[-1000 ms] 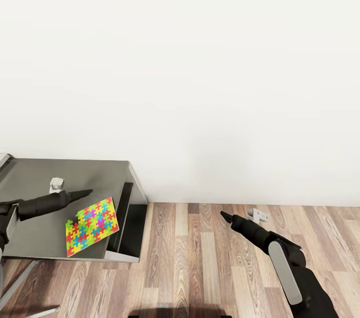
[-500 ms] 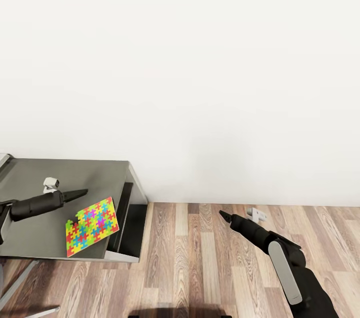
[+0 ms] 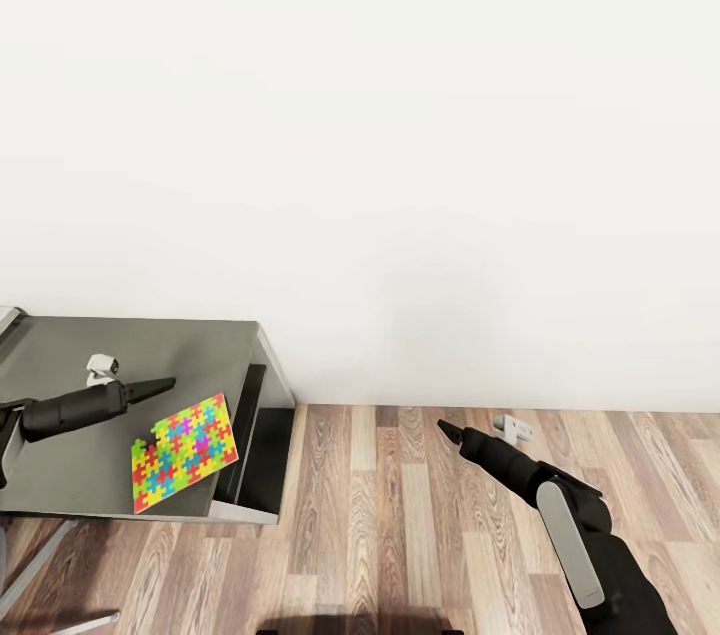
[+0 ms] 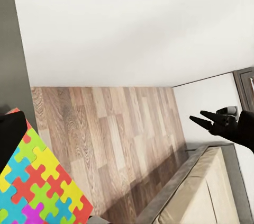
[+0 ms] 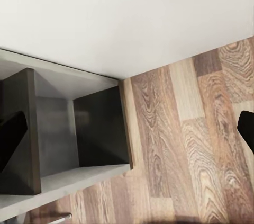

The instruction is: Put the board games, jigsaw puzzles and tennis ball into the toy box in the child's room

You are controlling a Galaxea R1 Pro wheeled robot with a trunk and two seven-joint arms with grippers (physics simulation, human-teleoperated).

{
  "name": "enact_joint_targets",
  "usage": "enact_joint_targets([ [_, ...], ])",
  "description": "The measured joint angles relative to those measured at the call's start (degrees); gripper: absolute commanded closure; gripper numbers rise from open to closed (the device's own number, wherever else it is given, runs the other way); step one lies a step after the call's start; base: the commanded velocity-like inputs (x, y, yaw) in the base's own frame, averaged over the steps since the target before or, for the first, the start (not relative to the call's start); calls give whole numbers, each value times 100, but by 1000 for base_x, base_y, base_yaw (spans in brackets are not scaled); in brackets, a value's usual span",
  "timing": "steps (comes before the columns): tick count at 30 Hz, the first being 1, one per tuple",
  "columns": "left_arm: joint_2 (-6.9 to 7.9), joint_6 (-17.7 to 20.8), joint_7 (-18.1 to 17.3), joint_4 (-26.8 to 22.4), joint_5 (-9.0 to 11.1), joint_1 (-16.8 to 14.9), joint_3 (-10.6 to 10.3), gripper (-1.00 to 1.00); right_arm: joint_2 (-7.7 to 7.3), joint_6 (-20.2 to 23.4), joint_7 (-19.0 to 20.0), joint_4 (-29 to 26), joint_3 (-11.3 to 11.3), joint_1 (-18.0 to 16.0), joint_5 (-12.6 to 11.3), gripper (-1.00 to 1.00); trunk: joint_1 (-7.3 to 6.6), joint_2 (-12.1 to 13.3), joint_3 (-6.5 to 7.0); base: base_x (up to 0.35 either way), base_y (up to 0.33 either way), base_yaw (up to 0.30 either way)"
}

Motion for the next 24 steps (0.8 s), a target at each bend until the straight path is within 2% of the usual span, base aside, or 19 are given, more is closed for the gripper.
enact_joint_targets([
  [9, -3, 0, 0, 2, -3, 0, -4, -100, -7, 4, 11, -9, 4, 0, 0, -100, 0, 0, 4, 0, 0, 0],
  [15, -5, 0, 0, -1, -7, 0, -4, -100, -3, 14, 430, -208, 22, 0, 8, -100, 0, 0, 15, 0, 0, 0],
  [24, -11, 0, 0, 3, -9, 0, -10, -100, -16, 13, 550, -236, 25, 0, 17, -100, 0, 0, 16, 0, 0, 0],
])
